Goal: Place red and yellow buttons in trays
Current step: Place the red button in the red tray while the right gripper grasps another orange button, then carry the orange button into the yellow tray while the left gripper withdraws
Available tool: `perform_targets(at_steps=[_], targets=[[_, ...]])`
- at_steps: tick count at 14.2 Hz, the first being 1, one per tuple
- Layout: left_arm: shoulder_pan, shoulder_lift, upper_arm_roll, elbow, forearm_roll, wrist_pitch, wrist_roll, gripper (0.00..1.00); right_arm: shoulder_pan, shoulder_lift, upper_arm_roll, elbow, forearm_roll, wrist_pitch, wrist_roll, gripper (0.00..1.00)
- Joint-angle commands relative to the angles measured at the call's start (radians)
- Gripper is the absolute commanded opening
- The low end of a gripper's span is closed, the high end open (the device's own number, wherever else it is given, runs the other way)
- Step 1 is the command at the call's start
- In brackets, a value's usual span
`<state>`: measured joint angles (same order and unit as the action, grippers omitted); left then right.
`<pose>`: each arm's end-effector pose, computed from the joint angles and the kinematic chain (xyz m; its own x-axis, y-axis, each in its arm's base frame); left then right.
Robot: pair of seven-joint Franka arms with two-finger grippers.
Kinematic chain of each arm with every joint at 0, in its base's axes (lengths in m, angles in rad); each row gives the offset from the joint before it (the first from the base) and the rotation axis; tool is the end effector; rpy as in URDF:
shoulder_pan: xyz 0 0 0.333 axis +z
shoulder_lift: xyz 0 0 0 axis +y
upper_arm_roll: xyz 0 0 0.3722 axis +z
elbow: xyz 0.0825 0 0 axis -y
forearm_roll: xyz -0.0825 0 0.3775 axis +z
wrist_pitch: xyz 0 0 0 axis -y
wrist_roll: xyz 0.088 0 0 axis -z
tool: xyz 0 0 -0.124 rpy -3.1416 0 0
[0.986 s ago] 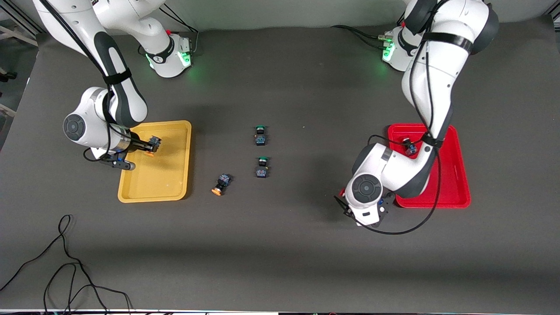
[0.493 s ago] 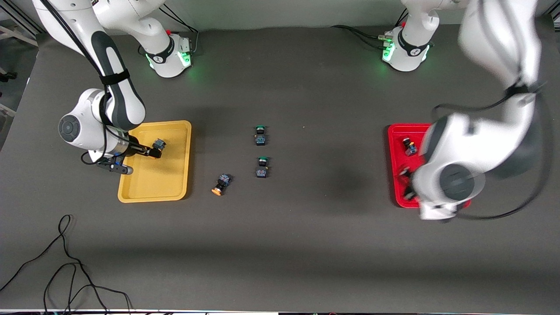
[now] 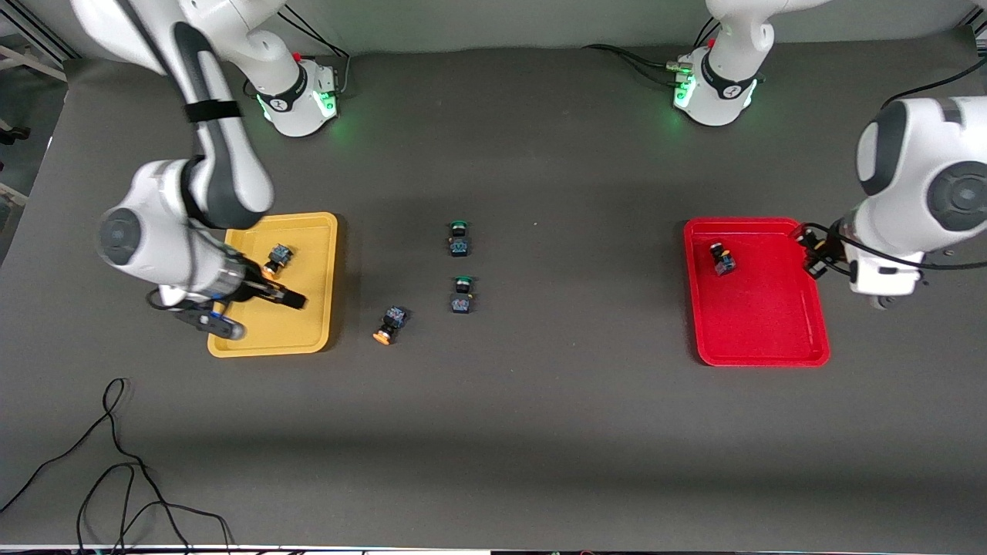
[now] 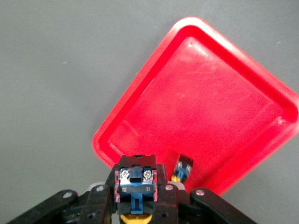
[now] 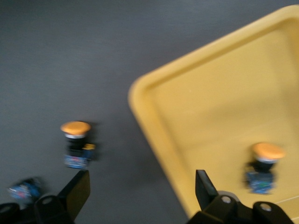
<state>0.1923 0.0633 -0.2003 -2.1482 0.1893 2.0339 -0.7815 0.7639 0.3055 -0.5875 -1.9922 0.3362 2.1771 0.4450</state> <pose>0.5233 0.0104 0.4036 0.7793 0.6258 -0.0307 0.6046 -0.7639 -0.2257 0.5844 0.1410 0.3684 0.8959 -0.4331 -0.0990 -0.4398 -0.8962 -0.0591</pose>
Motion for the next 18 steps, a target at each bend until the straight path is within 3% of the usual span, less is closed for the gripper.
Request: perform_targets(at_steps=[1, 3, 6, 7, 9, 10, 11, 12, 13, 14, 16, 18], targets=[[0.051, 0.015, -0.004, -0.189, -0.004, 0.269, 0.021, 0.00, 0.040, 0.182, 0.023, 0.171, 0.047, -0.023, 0.189, 1.00], [0.061, 0.103, -0.004, -0.194, 0.001, 0.377, 0.022, 0.00, 0.041, 0.260, 0.075, 0.213, 0.154, -0.016, 0.230, 1.00], [0.090, 0.211, -0.004, -0.194, 0.024, 0.524, 0.022, 0.00, 0.074, 0.335, 0.081, 0.233, 0.181, -0.004, 0.231, 1.00], [0.098, 0.229, -0.004, -0.194, 0.039, 0.546, 0.022, 0.05, 0.077, 0.357, 0.086, 0.233, 0.182, 0.025, 0.233, 1.00], [0.110, 0.236, -0.004, -0.193, 0.052, 0.554, 0.022, 0.33, 0.077, 0.389, 0.113, 0.231, 0.182, 0.058, 0.235, 1.00], [0.113, 0.231, -0.004, -0.191, 0.052, 0.552, 0.022, 0.55, 0.077, 0.400, 0.117, 0.230, 0.182, 0.068, 0.235, 1.00], [0.113, 0.228, -0.004, -0.187, 0.052, 0.546, 0.022, 0.92, 0.077, 0.411, 0.127, 0.225, 0.185, 0.087, 0.236, 1.00], [0.113, 0.219, -0.004, -0.183, 0.052, 0.536, 0.022, 1.00, 0.077, 0.417, 0.136, 0.224, 0.191, 0.105, 0.241, 1.00], [0.111, 0.201, -0.005, -0.180, 0.052, 0.531, 0.022, 1.00, 0.077, 0.426, 0.138, 0.224, 0.193, 0.113, 0.241, 0.96], [0.105, 0.178, -0.007, -0.165, 0.052, 0.502, 0.022, 1.00, 0.077, 0.428, 0.140, 0.224, 0.193, 0.115, 0.241, 0.87], [0.095, 0.135, -0.014, -0.115, 0.052, 0.386, 0.024, 1.00, 0.075, 0.428, 0.138, 0.224, 0.193, 0.115, 0.241, 0.47], [0.081, 0.092, -0.022, -0.059, 0.050, 0.269, 0.027, 1.00, 0.075, 0.425, 0.138, 0.224, 0.193, 0.110, 0.241, 0.24]])
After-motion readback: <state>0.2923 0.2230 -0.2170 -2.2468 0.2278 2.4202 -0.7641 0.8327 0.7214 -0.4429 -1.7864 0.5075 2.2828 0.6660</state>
